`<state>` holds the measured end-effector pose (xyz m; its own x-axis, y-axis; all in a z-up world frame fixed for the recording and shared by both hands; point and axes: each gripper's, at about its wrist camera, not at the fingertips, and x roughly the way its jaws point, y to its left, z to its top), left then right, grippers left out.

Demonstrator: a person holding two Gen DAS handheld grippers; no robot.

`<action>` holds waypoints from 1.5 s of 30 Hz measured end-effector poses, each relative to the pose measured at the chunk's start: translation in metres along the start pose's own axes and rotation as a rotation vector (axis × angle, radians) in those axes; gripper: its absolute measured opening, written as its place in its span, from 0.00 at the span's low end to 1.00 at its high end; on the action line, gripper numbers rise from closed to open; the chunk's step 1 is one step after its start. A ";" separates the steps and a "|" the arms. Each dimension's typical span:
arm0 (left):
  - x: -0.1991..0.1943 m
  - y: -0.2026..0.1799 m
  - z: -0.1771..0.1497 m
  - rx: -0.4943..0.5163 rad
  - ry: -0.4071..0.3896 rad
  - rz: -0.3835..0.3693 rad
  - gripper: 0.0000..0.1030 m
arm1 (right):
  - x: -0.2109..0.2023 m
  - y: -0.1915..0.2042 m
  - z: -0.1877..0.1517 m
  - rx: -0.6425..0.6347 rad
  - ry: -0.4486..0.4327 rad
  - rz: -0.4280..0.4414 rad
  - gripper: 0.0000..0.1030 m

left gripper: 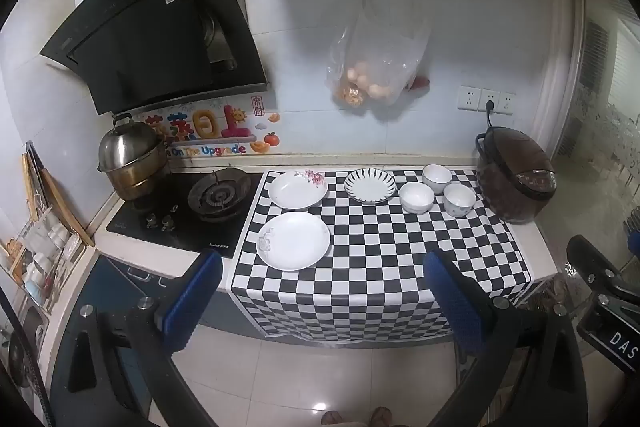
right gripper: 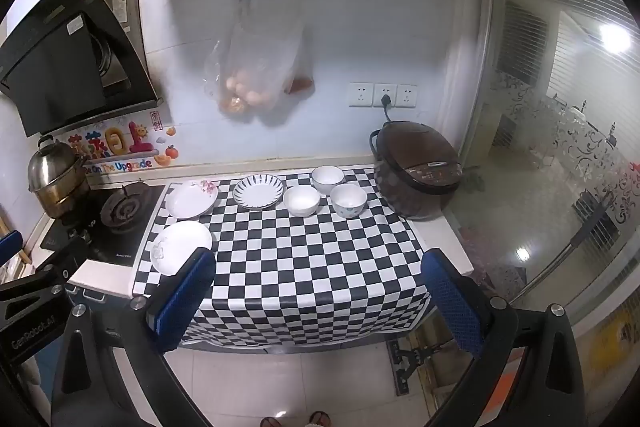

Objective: Organize plates and bowls

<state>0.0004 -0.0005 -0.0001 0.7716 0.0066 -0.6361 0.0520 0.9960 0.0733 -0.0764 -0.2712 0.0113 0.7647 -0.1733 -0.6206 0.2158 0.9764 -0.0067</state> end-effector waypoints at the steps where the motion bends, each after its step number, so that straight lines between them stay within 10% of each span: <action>1: 0.000 0.000 0.000 0.000 0.001 0.000 1.00 | 0.000 0.000 0.000 0.001 -0.002 0.000 1.00; 45: -0.014 -0.004 0.003 -0.013 -0.026 -0.005 1.00 | -0.005 -0.003 0.001 0.021 -0.012 0.016 1.00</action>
<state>-0.0083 -0.0044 0.0106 0.7875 -0.0010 -0.6164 0.0481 0.9970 0.0598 -0.0799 -0.2736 0.0155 0.7754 -0.1594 -0.6110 0.2162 0.9762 0.0197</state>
